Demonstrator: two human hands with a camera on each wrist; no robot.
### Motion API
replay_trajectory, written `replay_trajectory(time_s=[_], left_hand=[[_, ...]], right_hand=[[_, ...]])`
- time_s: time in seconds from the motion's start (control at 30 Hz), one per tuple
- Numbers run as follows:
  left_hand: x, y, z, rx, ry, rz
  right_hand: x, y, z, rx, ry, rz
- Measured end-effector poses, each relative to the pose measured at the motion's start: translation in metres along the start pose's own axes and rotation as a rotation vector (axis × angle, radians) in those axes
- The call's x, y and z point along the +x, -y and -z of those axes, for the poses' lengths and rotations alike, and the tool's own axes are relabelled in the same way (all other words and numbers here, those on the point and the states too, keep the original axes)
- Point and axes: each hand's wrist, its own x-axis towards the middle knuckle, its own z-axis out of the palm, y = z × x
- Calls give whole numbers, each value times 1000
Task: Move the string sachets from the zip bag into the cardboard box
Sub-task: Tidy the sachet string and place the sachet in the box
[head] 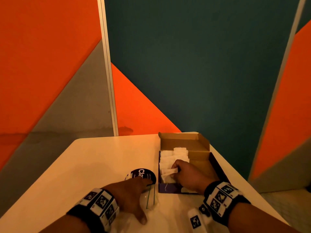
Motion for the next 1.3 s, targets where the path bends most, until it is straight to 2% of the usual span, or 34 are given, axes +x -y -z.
replay_trajectory(time_s=[0.17,0.27,0.4,0.6,0.7,0.73,0.83,0.9,1.0,1.13,1.3], left_hand=[[2,-2,-3,81,5,-29],[6,-2,-5,67,6,-1],[6,-2,-6,60,-19,19],[7,0,-9,156,-51,-44],[7,-1,-11,88,-86,-95],[7,-2,-11,58,-101,-109],[4,-7,-13,12,-152,-145],[0,-11,-14,33,-193,-182],[-5,-17,-16,15,-221,-214],[-15,-19,-17,-56,-207,-227],[-34,-2,-12,-217,-66,-193]], right_hand=[[1,-1,-2,-37,9,12],[2,-1,-3,-37,3,14],[-6,-2,2,56,-51,23],[-30,7,5,88,-137,39],[-44,20,5,36,-169,91],[-48,26,5,37,-142,111],[-59,39,-7,22,119,97],[-61,43,-18,35,229,63],[-60,42,-35,146,234,13],[-61,42,-45,423,268,-40],[-68,45,-44,735,314,-177]])
